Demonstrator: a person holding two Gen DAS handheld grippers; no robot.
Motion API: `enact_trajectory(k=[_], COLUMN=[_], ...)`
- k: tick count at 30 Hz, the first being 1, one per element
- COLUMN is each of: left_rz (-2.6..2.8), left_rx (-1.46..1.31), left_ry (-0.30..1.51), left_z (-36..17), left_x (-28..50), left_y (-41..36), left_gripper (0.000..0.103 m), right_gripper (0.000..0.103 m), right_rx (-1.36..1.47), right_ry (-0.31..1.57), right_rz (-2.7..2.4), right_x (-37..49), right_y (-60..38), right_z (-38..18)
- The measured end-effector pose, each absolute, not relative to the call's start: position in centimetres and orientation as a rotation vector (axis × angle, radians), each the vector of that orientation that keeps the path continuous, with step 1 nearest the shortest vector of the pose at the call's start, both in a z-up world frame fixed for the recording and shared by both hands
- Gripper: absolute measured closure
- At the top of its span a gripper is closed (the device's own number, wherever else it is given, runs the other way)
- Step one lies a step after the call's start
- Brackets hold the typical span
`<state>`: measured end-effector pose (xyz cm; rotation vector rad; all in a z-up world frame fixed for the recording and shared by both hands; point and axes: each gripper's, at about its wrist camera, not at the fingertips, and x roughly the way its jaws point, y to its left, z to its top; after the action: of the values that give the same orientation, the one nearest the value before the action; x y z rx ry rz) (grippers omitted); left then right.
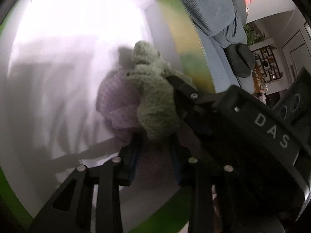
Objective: Organize objects
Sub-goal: 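Open the right gripper to drop the cloth and withdraw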
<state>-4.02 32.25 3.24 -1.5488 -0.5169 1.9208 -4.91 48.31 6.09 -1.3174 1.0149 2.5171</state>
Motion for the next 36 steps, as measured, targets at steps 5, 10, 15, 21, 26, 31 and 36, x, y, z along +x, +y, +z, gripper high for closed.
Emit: enact_trajectory(k=[5, 10, 15, 21, 26, 31, 36], left_rz=[1.929, 2.059, 2.19, 2.29, 2.377, 2.483, 2.561], left_rx=[-1.552, -1.477, -1.372, -1.279, -1.198, -1.141, -1.152], left_ry=[-0.506, -0.335, -0.225, -0.214, -0.215, -0.203, -0.224], left_z=[3.8, 6.1, 8.6, 11.4, 13.2, 14.1, 13.5], left_x=[-3.8, -3.1, -1.6, 0.1, 1.4, 2.3, 2.1], left_y=[31.7, 32.6, 30.8, 26.4, 23.9, 20.6, 17.2], left_gripper=[0.08, 0.074, 0.062, 0.042, 0.036, 0.027, 0.026], right_gripper=[0.076, 0.076, 0.062, 0.037, 0.033, 0.033, 0.033], right_rx=[-1.333, -1.303, -1.218, -1.088, -1.02, -1.01, -1.018], right_ry=[0.958, 1.009, 1.015, 1.067, 1.088, 1.052, 0.983], right_rz=[2.504, 2.531, 2.583, 2.682, 2.743, 2.807, 2.896], right_x=[-5.3, -5.1, -4.5, -3.5, -2.2, -1.5, -0.7], right_y=[47.8, 47.9, 47.9, 47.5, 46.4, 44.4, 41.4], right_z=[6.1, 6.7, 8.0, 10.0, 12.0, 13.7, 15.5])
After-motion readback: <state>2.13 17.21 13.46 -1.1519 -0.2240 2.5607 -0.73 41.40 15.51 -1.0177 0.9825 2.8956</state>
